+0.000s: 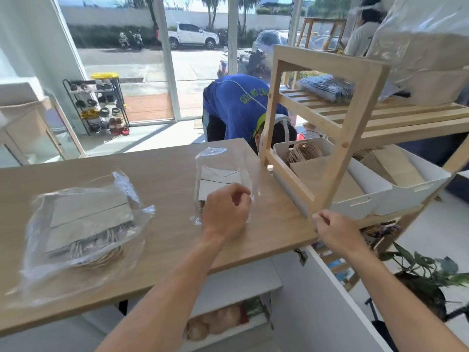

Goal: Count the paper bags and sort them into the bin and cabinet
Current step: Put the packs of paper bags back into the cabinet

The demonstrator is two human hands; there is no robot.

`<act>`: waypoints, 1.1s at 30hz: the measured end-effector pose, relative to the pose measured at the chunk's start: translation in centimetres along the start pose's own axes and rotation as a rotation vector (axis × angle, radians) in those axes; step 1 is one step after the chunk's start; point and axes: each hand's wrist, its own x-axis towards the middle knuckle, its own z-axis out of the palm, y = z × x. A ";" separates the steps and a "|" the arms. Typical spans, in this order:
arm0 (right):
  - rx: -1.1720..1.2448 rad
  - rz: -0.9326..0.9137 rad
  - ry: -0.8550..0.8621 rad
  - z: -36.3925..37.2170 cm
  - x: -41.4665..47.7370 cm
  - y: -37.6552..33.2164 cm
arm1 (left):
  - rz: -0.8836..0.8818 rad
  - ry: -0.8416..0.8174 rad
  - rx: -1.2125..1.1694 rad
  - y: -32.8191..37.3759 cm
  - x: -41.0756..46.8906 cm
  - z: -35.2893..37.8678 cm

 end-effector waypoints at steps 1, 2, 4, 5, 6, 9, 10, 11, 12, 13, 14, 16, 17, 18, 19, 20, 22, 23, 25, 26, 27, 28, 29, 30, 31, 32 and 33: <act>0.012 -0.007 -0.012 0.4 0.1 -1.0 | -0.012 0.038 -0.008 -0.4 0.1 -1.1; 0.033 -0.010 -0.026 0.7 0.3 -1.9 | -0.030 0.076 -0.010 -0.9 0.3 -2.1; 0.087 -0.019 -0.055 1.5 0.9 -3.6 | -0.070 0.162 -0.017 -1.9 0.7 -4.0; 0.109 -0.027 -0.066 1.9 1.4 -4.5 | -0.091 0.208 -0.035 -2.4 1.1 -4.8; 0.128 -0.030 -0.068 2.3 1.8 -5.2 | -0.116 0.244 -0.058 -2.9 1.4 -5.5; 0.145 -0.049 -0.090 3.5 3.5 -6.9 | -0.215 0.321 -0.140 -4.4 2.6 -6.7; 0.154 -0.045 -0.100 3.8 4.0 -7.5 | -0.245 0.336 -0.153 -4.8 3.0 -6.9; 0.167 -0.047 -0.116 4.2 4.7 -8.0 | -0.272 0.345 -0.155 -5.2 3.5 -6.9; 0.177 -0.046 -0.129 4.5 5.3 -8.6 | -0.296 0.347 -0.152 -5.8 4.0 -6.9; 0.183 -0.036 -0.150 4.9 6.0 -9.1 | -0.320 0.348 -0.153 -6.2 4.6 -6.7; 0.191 -0.025 -0.174 5.4 7.0 -9.5 | -0.349 0.350 -0.159 -6.8 5.3 -6.4; 0.192 0.007 -0.212 6.4 8.7 -10.0 | -0.431 0.337 -0.173 -7.8 6.6 -5.8; 0.173 0.030 -0.233 6.9 9.6 -10.1 | -0.490 0.303 -0.174 -8.3 7.2 -5.5; 0.171 0.058 -0.258 7.4 10.9 -10.0 | -0.558 0.248 -0.172 -9.0 8.1 -4.9; 0.173 0.083 -0.273 7.8 11.7 -9.8 | -0.628 0.179 -0.183 -9.8 8.6 -4.4; 0.194 0.103 -0.300 8.4 12.8 -9.6 | -0.699 0.111 -0.203 -10.6 9.3 -3.7; 0.234 0.144 -0.390 9.5 13.7 -9.4 | -0.829 -0.020 -0.259 -11.4 9.8 -3.1; 0.262 0.166 -0.428 10.0 14.5 -9.2 | -0.887 -0.071 -0.281 -12.0 10.2 -2.4; 0.276 0.173 -0.466 10.2 14.7 -9.8 | -0.969 -0.144 -0.312 -12.7 10.3 -1.5; 0.281 0.151 -0.466 10.4 14.7 -9.9 | -0.987 -0.168 -0.339 -12.7 10.1 -1.2; 0.281 0.135 -0.474 10.9 15.1 -9.7 | -0.990 -0.179 -0.377 -13.1 10.3 -0.6; 0.274 0.124 -0.479 11.3 15.3 -9.6 | -0.981 -0.177 -0.418 -13.4 10.3 -0.2; 0.273 0.132 -0.495 11.8 15.4 -9.5 | -0.979 -0.171 -0.440 -13.5 10.4 0.3; 0.262 0.136 -0.500 12.3 15.4 -9.3 | -0.973 -0.156 -0.457 -13.8 10.5 0.8; 0.242 0.129 -0.496 12.8 15.3 -9.3 | -0.961 -0.145 -0.470 -13.7 10.5 1.0; 0.210 0.107 -0.490 13.1 15.2 -9.3 | -0.962 -0.128 -0.486 -13.7 10.5 1.3; 0.190 0.096 -0.489 13.6 15.1 -9.2 | -0.971 -0.122 -0.508 -13.8 10.4 1.5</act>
